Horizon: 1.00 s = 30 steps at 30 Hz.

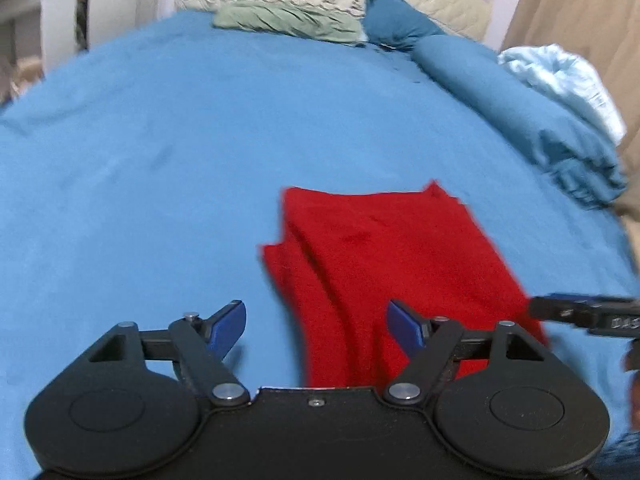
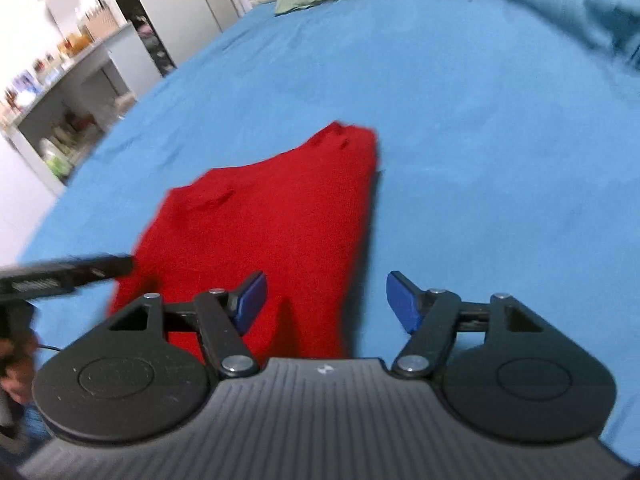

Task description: Fold small clothes

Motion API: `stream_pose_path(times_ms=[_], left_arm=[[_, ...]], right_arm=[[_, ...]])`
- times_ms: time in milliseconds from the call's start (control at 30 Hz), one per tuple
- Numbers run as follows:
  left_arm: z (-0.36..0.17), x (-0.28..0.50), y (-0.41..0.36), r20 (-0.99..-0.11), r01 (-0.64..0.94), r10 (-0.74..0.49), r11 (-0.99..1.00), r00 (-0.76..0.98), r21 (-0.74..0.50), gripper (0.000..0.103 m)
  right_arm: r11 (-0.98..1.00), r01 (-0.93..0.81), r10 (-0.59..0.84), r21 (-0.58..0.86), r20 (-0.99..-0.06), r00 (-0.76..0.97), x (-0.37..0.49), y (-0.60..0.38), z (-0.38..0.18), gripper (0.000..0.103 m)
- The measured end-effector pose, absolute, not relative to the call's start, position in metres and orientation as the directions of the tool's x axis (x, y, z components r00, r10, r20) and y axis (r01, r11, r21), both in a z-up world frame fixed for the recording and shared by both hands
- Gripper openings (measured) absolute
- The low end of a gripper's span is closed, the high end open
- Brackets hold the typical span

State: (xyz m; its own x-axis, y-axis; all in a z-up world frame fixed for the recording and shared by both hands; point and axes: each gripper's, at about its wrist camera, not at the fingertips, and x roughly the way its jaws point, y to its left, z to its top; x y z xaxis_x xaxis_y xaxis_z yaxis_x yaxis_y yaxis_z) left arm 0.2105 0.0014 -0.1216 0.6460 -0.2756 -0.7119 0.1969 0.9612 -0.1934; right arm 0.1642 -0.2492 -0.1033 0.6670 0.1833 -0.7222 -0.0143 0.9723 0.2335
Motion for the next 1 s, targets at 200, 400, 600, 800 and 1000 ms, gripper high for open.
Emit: stream_pose_path(times_ms=[200,400,600,800,1000], left_arm=[[-0.154,0.227,-0.006,-0.770,0.174,-0.204,0.977,0.605,-0.122,0.081],[-0.162,0.229,-0.009,-0.771,0.176,-0.189,0.979,0.608,-0.101,0.082],[-0.119,0.207,-0.011,-0.748,0.200,-0.167,0.979,0.642,-0.046,0.077],[-0.040,0.149,-0.006,-0.690,0.187,-0.156,0.982,0.706,-0.030,0.085],[0.020,0.076,-0.004,-0.647,0.156,-0.129,0.988,0.752,-0.015,0.103]], right_arm=[[0.987,0.026,0.102,0.156,-0.755,0.647,0.173,-0.256,-0.134,0.082],[0.980,0.054,0.111,0.193,-0.745,0.657,0.170,-0.262,-0.147,0.082],[0.983,0.051,0.091,0.176,-0.711,0.698,0.151,-0.259,-0.104,0.083],[0.988,0.062,0.050,0.143,-0.667,0.743,0.102,-0.251,-0.015,0.095],[0.994,0.083,-0.017,0.072,-0.650,0.760,0.039,-0.228,0.052,0.103]])
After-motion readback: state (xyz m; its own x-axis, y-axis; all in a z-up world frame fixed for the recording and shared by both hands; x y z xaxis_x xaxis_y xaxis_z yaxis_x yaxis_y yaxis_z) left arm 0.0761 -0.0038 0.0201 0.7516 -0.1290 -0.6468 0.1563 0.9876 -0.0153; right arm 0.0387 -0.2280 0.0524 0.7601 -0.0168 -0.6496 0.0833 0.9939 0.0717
